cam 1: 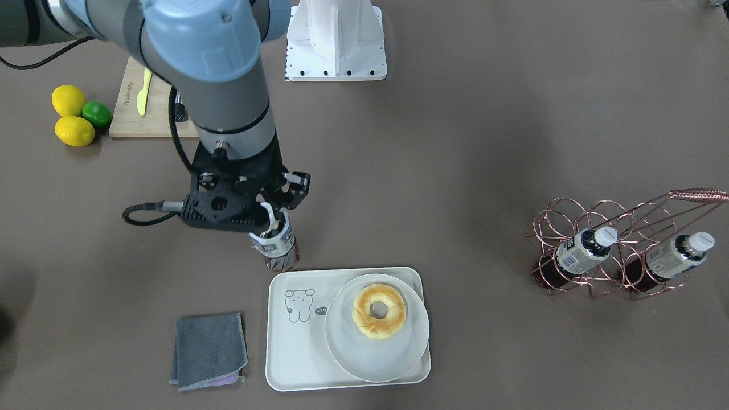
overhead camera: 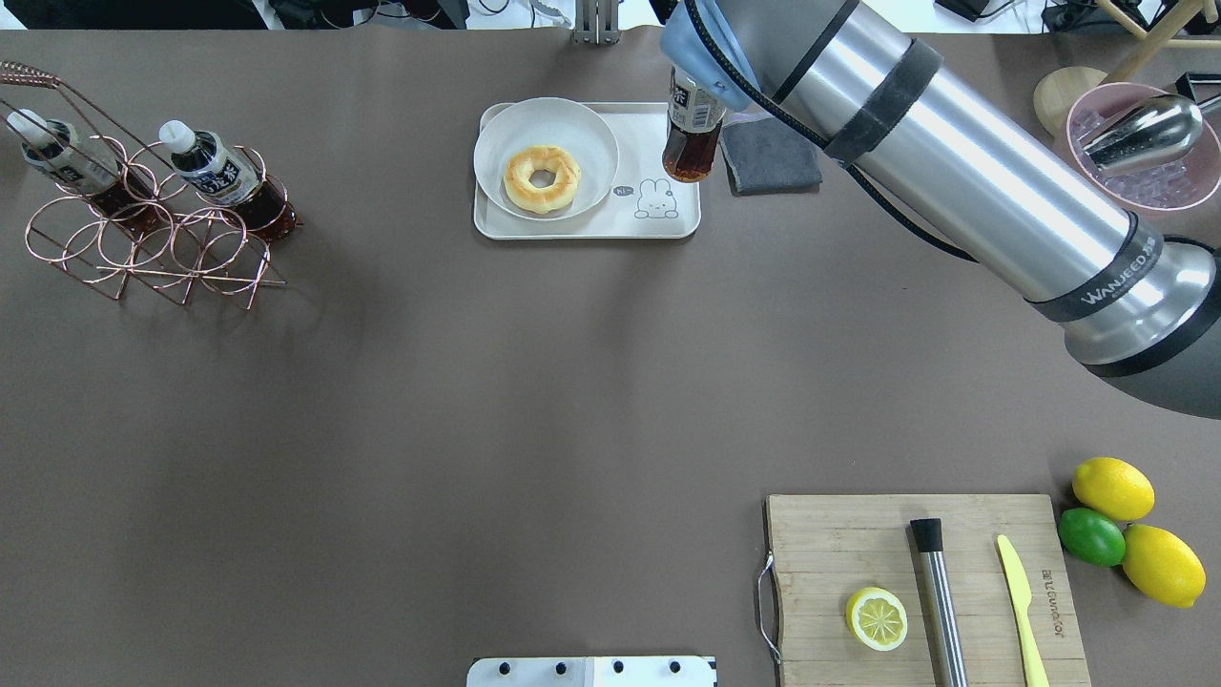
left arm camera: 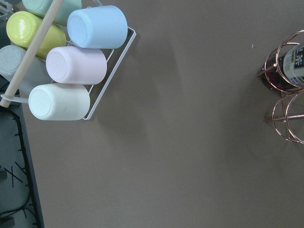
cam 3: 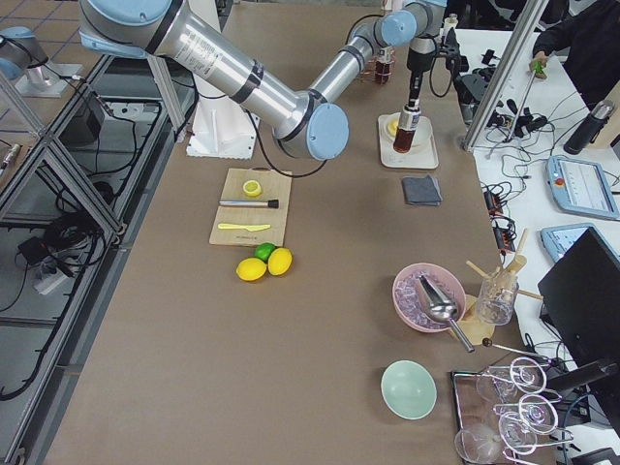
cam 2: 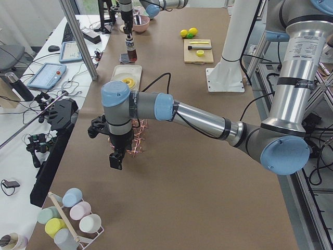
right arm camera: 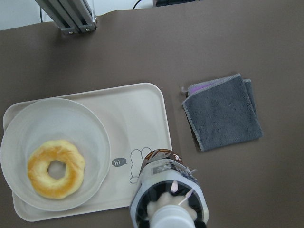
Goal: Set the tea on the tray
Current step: 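Carry the bottle with the right gripper onto the cream tray beside the bowl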
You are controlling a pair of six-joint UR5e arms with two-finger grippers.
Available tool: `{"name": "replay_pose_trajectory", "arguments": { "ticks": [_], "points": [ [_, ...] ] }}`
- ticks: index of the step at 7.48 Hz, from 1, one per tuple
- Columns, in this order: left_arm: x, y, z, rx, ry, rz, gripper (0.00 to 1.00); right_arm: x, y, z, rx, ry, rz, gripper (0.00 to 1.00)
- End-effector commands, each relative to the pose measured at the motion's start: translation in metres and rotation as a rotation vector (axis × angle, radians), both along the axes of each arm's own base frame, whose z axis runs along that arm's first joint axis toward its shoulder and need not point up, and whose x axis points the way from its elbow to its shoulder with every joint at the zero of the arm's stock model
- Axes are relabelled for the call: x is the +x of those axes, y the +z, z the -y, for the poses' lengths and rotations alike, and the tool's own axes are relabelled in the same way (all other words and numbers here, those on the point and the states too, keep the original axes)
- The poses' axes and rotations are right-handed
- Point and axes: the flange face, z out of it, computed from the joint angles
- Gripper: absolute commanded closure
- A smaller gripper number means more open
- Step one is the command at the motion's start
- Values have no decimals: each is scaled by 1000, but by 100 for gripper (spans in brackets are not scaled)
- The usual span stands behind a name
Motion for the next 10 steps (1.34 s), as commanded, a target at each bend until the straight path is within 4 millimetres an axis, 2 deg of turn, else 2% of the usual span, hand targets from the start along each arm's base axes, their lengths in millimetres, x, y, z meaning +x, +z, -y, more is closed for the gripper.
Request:
{"name": "replay_pose_trajectory", "arguments": {
  "ticks": [1,3,5,9,10],
  "points": [
    [0,-4,5,4,-2,2,3,-18,32,39,21,1,24,100],
    [-1,-6,8,7,-2,2,3,-37,41,37,28,-14,17,100],
    [0,-2,8,1,0,2,3,-61,40,27,59,-23,14,100],
    [1,-2,11,0,1,0,3,-67,39,25,76,-21,8,100],
    [1,-3,12,1,1,2,3,-67,40,25,78,-22,6,21]
  ]
}}
